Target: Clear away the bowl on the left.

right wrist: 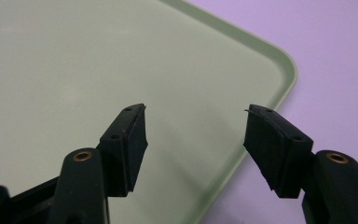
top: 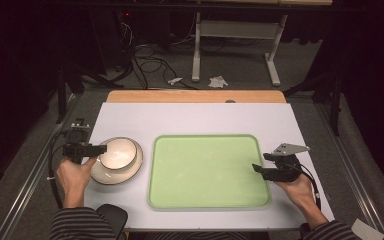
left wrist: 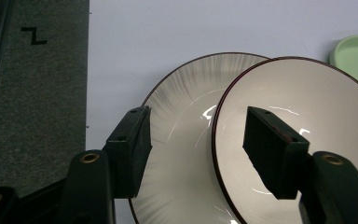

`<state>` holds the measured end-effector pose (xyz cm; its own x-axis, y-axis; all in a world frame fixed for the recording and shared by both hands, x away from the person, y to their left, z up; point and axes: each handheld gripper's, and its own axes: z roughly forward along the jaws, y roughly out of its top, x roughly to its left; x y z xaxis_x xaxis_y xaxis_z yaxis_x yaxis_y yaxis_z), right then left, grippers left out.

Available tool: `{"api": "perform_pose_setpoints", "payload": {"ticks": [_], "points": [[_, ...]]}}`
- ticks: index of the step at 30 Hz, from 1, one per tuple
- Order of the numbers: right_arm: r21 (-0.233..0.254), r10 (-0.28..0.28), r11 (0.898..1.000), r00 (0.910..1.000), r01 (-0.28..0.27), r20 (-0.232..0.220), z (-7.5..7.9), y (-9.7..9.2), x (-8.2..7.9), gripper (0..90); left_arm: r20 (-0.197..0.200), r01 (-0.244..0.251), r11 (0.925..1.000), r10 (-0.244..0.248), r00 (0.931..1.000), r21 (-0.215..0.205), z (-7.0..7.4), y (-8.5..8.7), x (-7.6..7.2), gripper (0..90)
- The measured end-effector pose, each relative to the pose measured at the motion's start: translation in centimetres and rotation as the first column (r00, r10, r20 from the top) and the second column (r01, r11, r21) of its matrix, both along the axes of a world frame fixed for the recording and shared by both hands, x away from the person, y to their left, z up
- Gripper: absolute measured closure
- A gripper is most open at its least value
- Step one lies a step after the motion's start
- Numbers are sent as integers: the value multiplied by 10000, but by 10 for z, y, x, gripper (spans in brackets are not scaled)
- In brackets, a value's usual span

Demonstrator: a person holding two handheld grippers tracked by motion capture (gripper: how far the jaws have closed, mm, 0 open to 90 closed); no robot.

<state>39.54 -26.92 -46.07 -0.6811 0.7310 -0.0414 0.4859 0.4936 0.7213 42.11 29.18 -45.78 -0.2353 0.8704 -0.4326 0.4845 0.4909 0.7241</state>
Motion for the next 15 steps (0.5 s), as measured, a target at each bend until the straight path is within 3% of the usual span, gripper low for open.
{"api": "perform_pose_setpoints", "payload": {"ticks": [15], "points": [[-56, 28, 10000, 10000, -28, -31, 1, 0, -1, 404, -603, 97, 9998, -87, 9981, 156, -11, -1, 3, 452]]}}
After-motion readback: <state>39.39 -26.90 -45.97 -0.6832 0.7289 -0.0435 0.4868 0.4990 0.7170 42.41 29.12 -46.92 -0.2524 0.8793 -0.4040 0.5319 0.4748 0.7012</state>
